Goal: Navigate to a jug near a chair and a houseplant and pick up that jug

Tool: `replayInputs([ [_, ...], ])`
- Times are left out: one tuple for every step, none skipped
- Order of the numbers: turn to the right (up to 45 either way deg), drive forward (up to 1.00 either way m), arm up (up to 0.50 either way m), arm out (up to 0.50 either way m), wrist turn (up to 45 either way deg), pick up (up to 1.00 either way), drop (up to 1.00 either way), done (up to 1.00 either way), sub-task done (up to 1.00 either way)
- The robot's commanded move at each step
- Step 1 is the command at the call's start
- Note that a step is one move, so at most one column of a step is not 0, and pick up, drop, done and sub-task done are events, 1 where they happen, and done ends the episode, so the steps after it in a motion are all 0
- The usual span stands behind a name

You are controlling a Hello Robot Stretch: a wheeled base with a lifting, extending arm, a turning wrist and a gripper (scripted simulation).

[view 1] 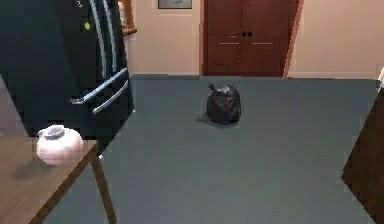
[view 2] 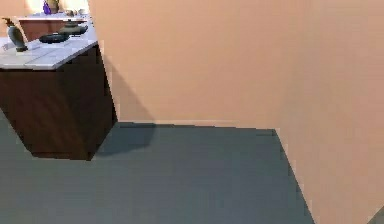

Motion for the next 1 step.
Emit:
replayInputs([
  [0.0,0.05,0.00,0.00,0.0,0.00,0.00,0.00,0.00],
])
